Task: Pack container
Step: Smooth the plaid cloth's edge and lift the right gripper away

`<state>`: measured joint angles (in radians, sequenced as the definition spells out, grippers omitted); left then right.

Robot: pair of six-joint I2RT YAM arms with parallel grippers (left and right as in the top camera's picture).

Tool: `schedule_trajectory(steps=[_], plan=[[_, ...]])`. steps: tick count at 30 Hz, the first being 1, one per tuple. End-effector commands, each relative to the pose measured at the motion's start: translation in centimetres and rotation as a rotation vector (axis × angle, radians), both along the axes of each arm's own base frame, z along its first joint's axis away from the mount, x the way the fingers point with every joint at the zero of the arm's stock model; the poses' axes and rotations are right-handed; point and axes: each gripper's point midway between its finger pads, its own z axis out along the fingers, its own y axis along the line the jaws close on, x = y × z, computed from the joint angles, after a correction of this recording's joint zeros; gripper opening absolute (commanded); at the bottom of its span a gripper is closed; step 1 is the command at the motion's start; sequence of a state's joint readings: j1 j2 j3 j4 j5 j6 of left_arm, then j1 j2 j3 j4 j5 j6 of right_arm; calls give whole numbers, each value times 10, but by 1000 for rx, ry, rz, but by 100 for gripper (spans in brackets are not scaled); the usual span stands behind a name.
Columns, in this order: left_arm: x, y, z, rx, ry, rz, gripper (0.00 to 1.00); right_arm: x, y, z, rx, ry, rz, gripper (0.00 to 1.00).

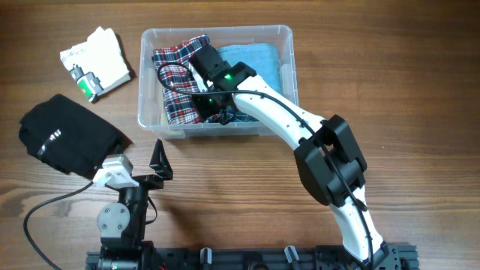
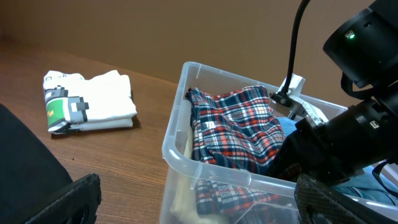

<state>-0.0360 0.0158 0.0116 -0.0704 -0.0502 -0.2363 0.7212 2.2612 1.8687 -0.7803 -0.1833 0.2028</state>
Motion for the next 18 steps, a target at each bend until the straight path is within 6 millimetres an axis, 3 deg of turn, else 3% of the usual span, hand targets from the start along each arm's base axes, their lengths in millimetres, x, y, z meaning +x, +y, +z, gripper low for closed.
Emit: schedule_trajectory(steps=[1, 5, 7, 10, 15, 17, 18], plan=[[0, 0, -2, 23, 2, -4, 100, -15, 9, -5, -4, 13, 75, 4], [0, 0, -2, 23, 2, -4, 100, 14, 2, 57, 54, -115, 24, 4], [0, 0, -2, 23, 2, -4, 100, 30, -12, 95, 73, -192, -24, 4], [0, 0, -2, 23, 2, -4, 100, 46, -46, 136, 72, -272, -103, 4], [0, 0, -2, 23, 2, -4, 100, 72, -145, 184, 16, -334, -303, 8], [0, 0, -2, 23, 2, -4, 100, 80, -202, 195, -38, -338, -415, 19], [0, 0, -2, 23, 2, -4, 100, 82, -221, 196, -60, -337, -454, 32]])
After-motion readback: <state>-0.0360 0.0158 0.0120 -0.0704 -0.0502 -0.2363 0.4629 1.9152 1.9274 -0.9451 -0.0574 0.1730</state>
